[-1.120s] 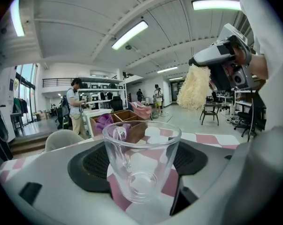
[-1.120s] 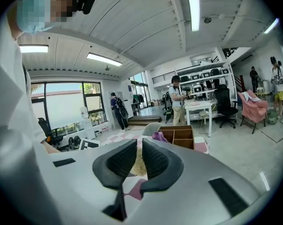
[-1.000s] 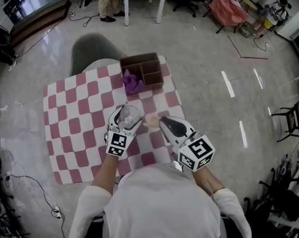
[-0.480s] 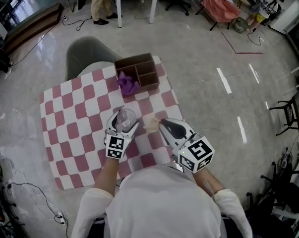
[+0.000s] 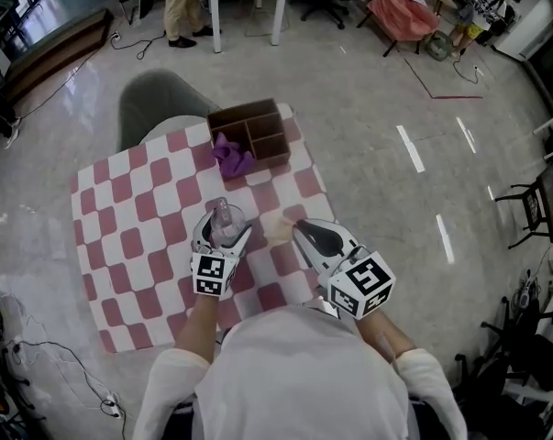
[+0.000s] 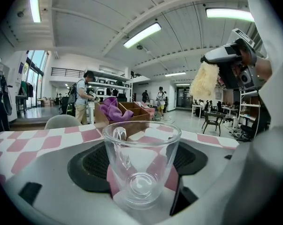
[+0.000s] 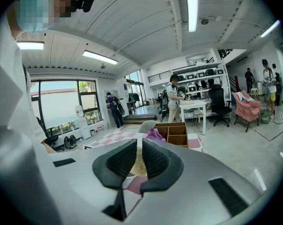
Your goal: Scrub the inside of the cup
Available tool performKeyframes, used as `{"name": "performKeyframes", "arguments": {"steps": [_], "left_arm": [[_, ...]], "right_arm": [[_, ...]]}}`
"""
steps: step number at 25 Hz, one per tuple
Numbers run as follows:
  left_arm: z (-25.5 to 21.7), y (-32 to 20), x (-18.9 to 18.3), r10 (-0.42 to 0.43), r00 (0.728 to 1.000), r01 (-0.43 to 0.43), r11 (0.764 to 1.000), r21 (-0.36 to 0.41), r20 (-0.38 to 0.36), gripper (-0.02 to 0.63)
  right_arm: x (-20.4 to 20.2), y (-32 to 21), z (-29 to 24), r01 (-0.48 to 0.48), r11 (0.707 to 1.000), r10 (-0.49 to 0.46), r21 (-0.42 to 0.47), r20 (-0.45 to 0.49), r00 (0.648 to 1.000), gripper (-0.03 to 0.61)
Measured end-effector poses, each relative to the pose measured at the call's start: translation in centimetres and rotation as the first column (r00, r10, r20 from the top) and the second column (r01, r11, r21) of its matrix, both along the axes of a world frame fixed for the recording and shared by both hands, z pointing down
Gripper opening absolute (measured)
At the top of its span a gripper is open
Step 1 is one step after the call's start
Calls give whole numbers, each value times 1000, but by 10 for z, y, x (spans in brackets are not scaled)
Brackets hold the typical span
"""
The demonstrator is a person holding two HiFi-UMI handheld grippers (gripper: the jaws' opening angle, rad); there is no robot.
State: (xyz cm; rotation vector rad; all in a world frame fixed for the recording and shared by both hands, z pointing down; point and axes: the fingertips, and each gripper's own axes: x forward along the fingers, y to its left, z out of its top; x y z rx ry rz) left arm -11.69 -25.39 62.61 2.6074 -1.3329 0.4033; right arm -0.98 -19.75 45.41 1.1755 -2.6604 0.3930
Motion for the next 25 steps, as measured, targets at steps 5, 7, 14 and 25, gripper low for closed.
{"name": "performKeyframes", "arguments": {"steps": [5,7,14,25], "left_arm": [[1,5,-3,-17,1000,17,1000,5,12,377],[2,7,-3,-23,1000,23,1000,4,15,377],[4,10,-4,-32,999,31,999,14,15,377],[1,14,-7,-62,998,62,998,0,3,379]], "right_arm": [[4,2,0,2,1000,-2,0,4,1000,57],[6,2,0,2,1000,-2,1,6,1000,57],[7,4,0,24,1000,-25,4,14,1000,57],[-3,4,-3,85,996,-86,10,28,996,57]]}}
